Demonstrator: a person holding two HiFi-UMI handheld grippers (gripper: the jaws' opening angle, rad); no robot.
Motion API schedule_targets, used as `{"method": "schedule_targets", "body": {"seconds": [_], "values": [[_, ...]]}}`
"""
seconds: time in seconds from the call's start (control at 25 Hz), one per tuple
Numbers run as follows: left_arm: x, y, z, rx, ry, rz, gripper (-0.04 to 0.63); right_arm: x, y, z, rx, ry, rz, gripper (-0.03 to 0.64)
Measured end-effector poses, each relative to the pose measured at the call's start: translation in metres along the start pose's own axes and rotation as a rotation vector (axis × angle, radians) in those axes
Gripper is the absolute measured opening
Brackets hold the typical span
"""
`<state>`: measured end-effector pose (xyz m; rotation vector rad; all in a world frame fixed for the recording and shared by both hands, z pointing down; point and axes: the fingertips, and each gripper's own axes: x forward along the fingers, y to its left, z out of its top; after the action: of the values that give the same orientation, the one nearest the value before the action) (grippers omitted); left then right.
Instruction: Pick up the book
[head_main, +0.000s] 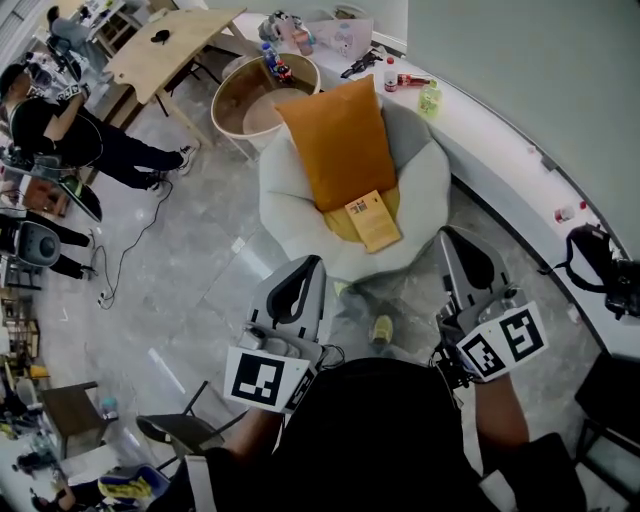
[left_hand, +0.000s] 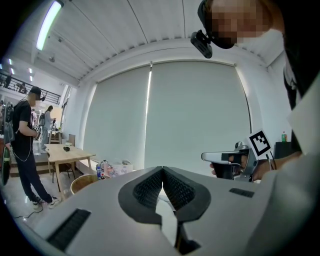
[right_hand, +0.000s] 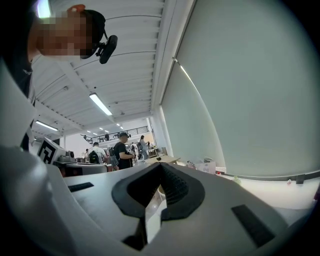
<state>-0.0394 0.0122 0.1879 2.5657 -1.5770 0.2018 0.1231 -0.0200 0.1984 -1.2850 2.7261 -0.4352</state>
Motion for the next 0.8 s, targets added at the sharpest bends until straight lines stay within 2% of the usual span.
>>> {"method": "schedule_targets", "body": {"seconds": [0.8], "values": [[0.086,0.113,-0.007,-0.049,0.035,-0.007,0.012,0.127,-0.039,-0.002,-0.002,0.077,-0.047,0.014]]}}
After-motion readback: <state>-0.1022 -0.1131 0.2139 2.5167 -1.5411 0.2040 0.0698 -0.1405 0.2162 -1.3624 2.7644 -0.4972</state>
